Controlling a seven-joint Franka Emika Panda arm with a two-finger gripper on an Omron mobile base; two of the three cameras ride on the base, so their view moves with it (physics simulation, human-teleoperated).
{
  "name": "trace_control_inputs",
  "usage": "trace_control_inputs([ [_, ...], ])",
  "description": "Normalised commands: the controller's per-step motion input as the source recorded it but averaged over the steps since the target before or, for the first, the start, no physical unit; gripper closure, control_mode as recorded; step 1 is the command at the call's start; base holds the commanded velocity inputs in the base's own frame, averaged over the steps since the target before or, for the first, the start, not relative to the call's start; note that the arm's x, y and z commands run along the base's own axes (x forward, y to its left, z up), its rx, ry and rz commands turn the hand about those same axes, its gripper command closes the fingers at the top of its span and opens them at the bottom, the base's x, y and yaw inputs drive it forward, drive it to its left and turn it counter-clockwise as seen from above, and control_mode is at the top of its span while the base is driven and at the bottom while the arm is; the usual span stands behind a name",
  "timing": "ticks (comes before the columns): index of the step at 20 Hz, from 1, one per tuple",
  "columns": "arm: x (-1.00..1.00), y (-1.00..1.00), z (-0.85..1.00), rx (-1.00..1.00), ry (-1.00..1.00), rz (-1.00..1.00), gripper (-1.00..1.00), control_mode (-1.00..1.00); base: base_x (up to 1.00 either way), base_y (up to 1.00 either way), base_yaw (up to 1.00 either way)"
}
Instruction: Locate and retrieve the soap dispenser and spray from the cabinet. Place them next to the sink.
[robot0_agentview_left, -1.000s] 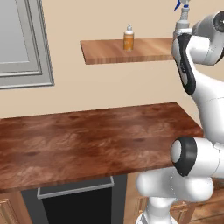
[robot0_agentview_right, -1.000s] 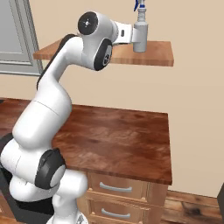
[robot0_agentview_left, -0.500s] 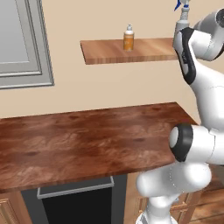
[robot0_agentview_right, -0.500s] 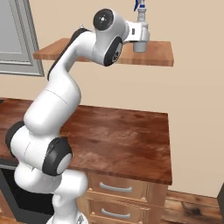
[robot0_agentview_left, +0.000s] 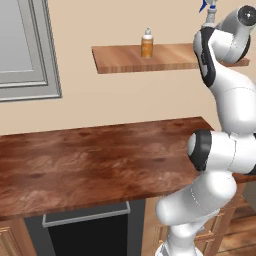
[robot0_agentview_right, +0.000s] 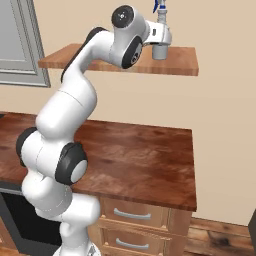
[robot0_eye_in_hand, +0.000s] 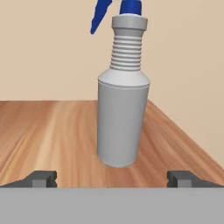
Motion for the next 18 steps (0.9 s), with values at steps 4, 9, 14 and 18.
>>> trace_control_inputs([
  [4, 0.41, -0.08, -0.12, 0.02, -0.05, 0.00, -1.00, -1.00, 0.00, 0.00, 0.00],
  [9, 0.43, -0.22, -0.03, 0.02, -0.02, 0.02, -1.00, -1.00, 0.00, 0.00, 0.00],
  [14, 0.39, -0.23, 0.00, 0.01, 0.00, 0.01, -1.00, -1.00, 0.00, 0.00, 0.00],
  [18, 0.35, -0.19, 0.00, 0.00, 0.00, 0.01, -1.00, -1.00, 0.00, 0.00, 0.00],
])
